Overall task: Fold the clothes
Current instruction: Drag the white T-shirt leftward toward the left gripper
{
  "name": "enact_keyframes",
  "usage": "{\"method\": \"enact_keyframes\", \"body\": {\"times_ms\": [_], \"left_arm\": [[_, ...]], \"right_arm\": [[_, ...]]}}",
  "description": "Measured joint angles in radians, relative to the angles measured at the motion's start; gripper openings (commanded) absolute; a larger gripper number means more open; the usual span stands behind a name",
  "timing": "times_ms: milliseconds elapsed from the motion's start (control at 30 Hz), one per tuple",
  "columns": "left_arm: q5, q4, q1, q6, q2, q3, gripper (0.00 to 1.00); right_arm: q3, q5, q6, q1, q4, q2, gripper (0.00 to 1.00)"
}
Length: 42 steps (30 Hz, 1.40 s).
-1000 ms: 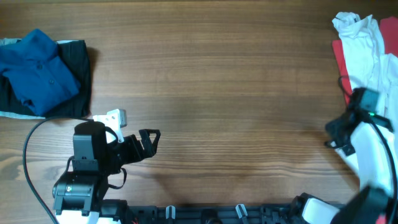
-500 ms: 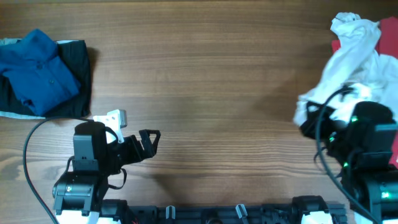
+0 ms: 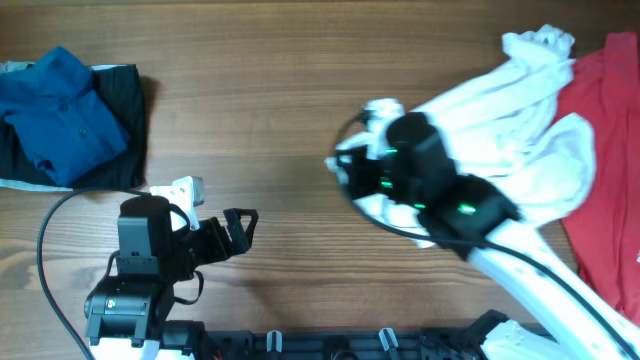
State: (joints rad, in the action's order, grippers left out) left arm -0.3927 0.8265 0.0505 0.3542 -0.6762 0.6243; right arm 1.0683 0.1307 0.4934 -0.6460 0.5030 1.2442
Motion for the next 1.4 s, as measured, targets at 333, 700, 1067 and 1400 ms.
{"method": "enact_keyframes", "body": {"times_ms": [333,700,1067,1400], "left_arm": [[0.002,0.003,0.0,0.0,0.0,0.0,1.0],[0.002,-0.176,0.0,0.024,-0.081,0.004,1.0],[0.003,-0.609,0.195,0.117,-0.513,0.009,1.0],[0.042,-0.96,0.401,0.213,-0.937,0.012,1.0]], "right_arm": [[-0.009,-0.143,0.045,0.035,-0.347,0.219,0.89],[-0.006,-0.185,-0.037,0.348,0.14,-0.124,1.0],[-0.006,-0.314,-0.063,0.394,0.463,-0.253,1.0],[-0.005,-0.346,0.011,0.394,0.535,-0.254,1.0]]}}
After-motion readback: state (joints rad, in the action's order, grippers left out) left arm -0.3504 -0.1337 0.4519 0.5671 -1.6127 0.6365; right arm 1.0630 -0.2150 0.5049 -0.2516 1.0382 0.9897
